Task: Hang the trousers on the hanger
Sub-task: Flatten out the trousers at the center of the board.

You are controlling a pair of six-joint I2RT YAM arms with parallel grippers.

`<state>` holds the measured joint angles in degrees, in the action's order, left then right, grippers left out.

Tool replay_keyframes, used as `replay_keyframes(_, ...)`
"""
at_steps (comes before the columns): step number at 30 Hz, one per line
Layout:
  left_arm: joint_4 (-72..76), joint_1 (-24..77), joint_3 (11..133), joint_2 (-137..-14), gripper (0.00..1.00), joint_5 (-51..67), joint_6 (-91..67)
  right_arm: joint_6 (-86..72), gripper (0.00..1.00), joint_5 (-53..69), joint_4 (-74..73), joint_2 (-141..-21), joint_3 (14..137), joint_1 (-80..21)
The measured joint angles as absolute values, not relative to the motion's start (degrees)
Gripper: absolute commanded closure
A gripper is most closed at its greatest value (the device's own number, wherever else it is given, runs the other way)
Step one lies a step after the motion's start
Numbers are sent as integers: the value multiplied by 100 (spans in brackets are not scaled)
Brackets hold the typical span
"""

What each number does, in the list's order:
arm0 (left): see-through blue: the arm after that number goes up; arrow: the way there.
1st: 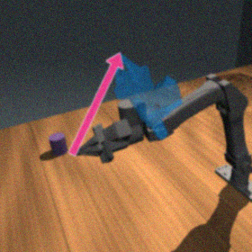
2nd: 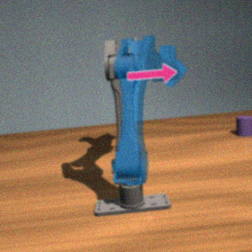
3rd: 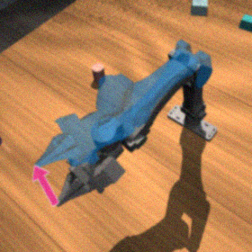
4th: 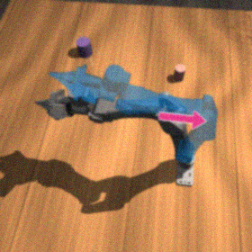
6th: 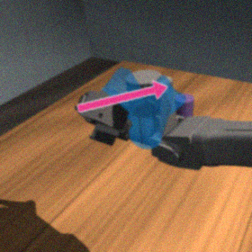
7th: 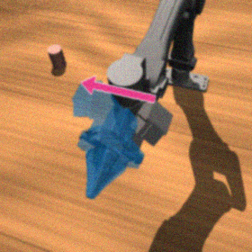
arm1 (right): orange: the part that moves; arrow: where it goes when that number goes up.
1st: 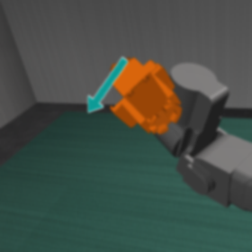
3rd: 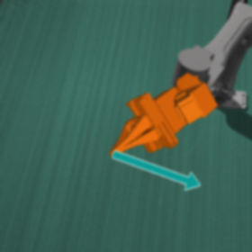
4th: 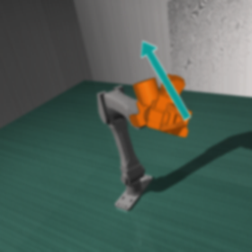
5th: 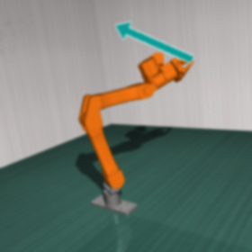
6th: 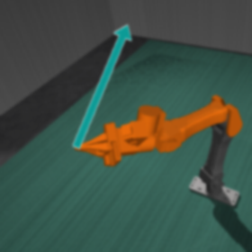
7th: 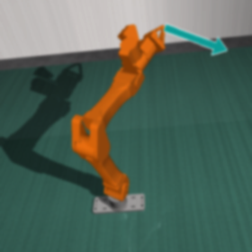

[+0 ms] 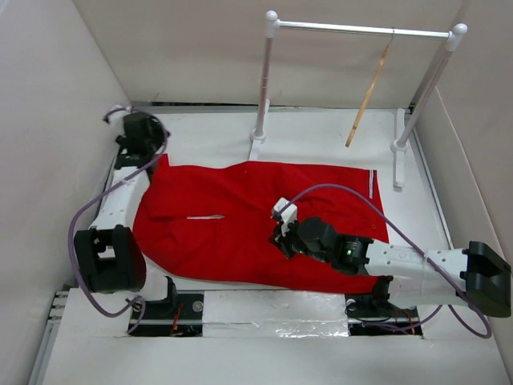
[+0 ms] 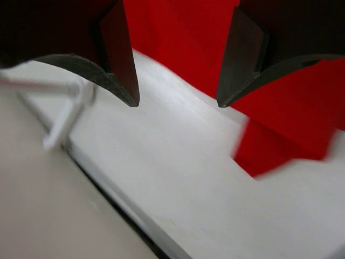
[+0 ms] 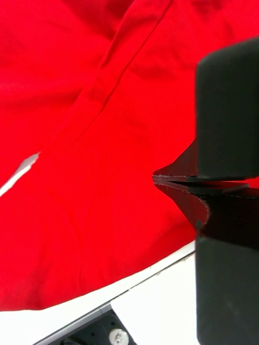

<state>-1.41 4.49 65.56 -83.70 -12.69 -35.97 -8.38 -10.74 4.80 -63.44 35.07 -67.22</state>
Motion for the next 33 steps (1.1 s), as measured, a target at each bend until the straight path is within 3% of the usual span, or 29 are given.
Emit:
replay_keyframes(4,-165,-899,6547,-8348,44,-1135,-3553,-838,92,-1066,473,-6486,3511,-6726)
replay_keyframes(9,-620,-1551,6512,-9102,46,-751,-3326,-843,77,-1050,473,-6436,3509,-6726)
replay_keyframes(14,-1026,-1918,6333,-9616,45,-322,-3074,-840,71,-1048,497,-6241,3500,-6726)
replay_keyframes(24,-880,-1942,6329,-10066,46,497,-2947,-854,70,-913,556,-6110,3323,-6794)
replay_keyframes(27,-775,-1911,6307,-10066,66,655,-2961,-858,70,-851,626,-6112,3304,-6807)
replay_keyframes(28,-735,-1903,6296,-10066,84,694,-2961,-858,70,-847,663,-6121,3304,-6825)
replay_keyframes(29,-696,-1883,6283,-10066,91,722,-2993,-858,70,-845,694,-6139,3304,-6842)
replay_keyframes(31,-624,-1828,6246,-10066,100,753,-2987,-854,70,-836,714,-6182,3304,-6908)
replay_keyframes(33,-561,-1789,6219,-10066,100,751,-3002,-847,70,-834,714,-6215,3304,-6952)
